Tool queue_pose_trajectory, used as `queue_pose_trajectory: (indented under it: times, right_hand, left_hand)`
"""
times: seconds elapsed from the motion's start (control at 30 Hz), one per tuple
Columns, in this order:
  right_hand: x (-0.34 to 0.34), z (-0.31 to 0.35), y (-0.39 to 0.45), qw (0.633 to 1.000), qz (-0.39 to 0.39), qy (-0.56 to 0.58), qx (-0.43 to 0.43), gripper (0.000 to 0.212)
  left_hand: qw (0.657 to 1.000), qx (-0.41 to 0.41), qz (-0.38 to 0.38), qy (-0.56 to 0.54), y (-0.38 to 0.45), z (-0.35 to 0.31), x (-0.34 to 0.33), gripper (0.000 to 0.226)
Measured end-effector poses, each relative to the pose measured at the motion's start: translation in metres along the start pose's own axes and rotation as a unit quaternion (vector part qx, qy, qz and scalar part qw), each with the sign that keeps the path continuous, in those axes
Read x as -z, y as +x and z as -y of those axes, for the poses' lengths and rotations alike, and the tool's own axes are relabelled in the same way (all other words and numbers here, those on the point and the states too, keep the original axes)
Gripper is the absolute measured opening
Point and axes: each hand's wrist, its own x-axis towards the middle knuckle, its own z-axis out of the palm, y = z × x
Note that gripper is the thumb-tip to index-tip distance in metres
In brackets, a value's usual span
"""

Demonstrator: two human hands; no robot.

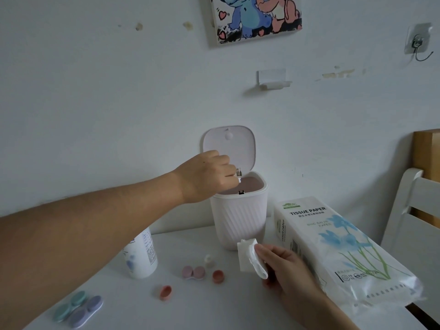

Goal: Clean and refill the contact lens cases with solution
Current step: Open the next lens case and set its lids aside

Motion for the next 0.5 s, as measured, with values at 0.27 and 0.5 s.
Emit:
queue_pose_trajectory:
  times: [0.27, 0.5]
  right_hand:
    - [0.000, 0.000, -0.001, 1.000, 0.002, 0.005, -0.003, 0.025]
    - [-0.001, 0.002, -0.003, 1.000, -0.003, -0.009, 0.001, 0.027]
  left_hand:
    - [0.993, 0.099, -0.025, -0.067, -0.009, 0.000, -0.002, 0.013]
    - [0.812, 0.469, -0.140, -0.319, -0.037, -0.039, 0.022, 0.015]
